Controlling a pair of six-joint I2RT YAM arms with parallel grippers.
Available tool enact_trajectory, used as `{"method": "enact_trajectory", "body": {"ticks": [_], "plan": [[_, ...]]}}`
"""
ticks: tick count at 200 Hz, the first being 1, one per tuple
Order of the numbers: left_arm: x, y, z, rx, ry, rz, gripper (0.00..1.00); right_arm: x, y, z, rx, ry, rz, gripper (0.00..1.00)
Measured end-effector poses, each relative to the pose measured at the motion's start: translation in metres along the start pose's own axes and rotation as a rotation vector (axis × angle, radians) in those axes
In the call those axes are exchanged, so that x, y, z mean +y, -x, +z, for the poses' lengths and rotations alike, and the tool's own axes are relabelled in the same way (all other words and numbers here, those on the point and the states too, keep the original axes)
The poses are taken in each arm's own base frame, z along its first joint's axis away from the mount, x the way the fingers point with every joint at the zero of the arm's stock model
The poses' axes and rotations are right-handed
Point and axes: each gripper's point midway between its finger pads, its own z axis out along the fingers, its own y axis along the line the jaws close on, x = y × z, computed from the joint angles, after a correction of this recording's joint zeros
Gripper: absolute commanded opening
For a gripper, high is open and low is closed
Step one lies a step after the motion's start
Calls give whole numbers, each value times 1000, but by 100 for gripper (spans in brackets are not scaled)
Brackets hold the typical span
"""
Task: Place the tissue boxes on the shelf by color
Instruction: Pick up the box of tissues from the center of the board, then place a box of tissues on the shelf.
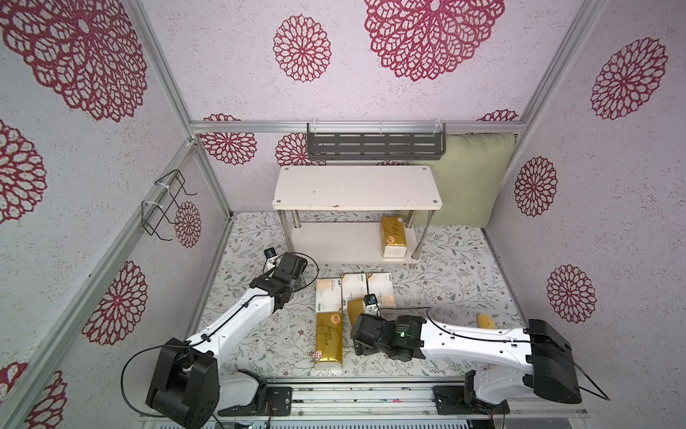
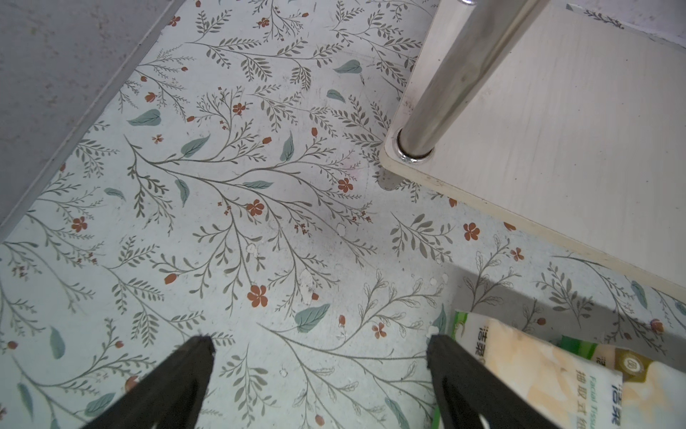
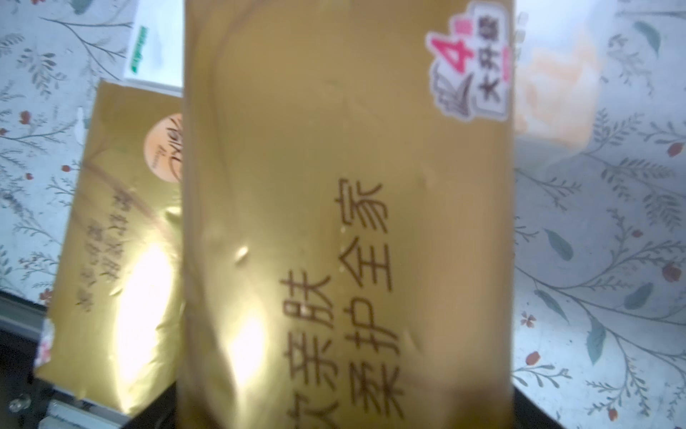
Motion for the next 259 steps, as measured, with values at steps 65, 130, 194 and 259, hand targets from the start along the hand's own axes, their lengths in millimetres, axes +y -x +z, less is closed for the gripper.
{"method": "enact_trajectory", "body": {"ticks": [65,130,194,259], "plan": [[-1,2,-1,-4,-2,-1,97,-16,64,-20,-122,-3,16,85],[-8,12,-3,-19,-13,5,97,-44,140,20,-240,-77,19,85],[-11,14,-5,-21,-21,10,97,-45,193,67,-278,-108,27,85],[-9,8,-4,-12,-18,20,97,-47,233,93,-294,-103,70,85]]}}
